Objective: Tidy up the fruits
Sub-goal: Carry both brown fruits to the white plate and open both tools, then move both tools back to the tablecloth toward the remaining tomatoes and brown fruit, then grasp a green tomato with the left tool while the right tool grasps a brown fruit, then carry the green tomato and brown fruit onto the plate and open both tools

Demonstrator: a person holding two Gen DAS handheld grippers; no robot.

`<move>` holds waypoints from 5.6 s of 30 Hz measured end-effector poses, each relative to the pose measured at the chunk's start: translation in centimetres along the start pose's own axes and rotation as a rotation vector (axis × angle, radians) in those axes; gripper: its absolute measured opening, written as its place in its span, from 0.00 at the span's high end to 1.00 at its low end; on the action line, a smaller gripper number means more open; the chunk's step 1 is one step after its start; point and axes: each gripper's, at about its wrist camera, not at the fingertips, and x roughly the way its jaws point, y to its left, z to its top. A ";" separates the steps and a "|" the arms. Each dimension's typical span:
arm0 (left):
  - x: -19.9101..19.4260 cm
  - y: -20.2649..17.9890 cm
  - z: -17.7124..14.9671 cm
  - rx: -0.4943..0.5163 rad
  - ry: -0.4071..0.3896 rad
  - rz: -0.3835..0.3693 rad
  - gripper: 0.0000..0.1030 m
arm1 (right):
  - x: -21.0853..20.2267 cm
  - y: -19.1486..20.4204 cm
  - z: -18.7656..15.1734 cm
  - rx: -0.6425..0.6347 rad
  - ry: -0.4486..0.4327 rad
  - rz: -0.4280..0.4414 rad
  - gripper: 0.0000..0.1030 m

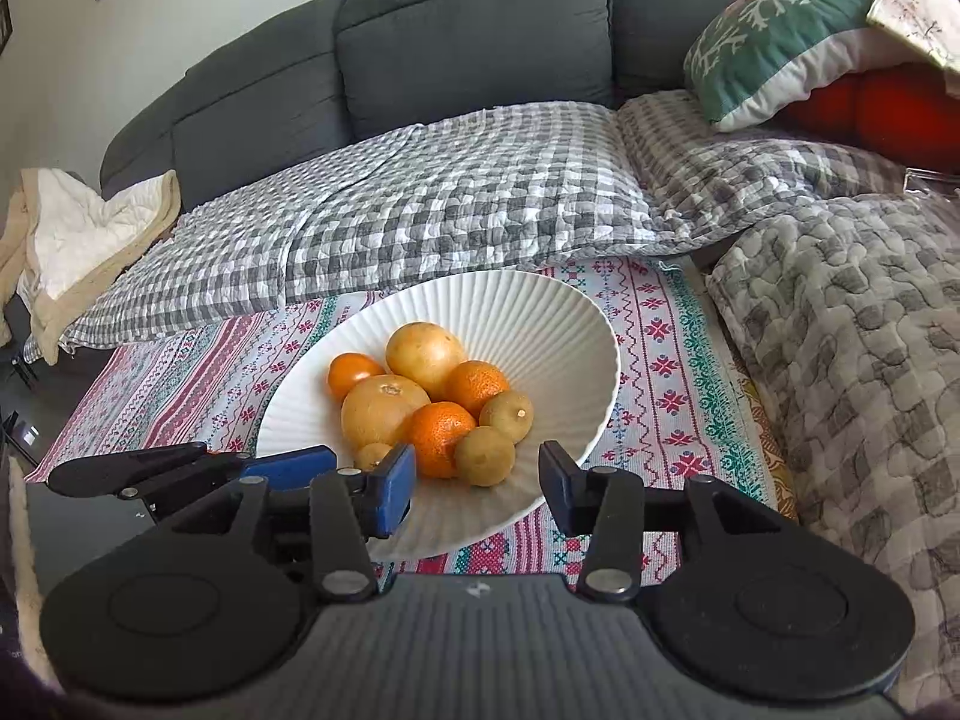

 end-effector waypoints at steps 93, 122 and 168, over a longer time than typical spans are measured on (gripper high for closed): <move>-6.4 10.3 -8.3 -0.027 0.112 0.043 0.81 | -1.8 12.8 -10.7 -0.499 0.173 0.179 0.72; -6.9 7.8 -3.9 -0.090 0.019 -0.016 0.82 | -3.4 5.5 -4.5 -0.211 0.000 0.048 0.78; -0.6 1.3 -0.7 -0.004 -0.017 0.028 0.75 | -0.1 0.8 -1.0 0.020 0.007 0.024 0.69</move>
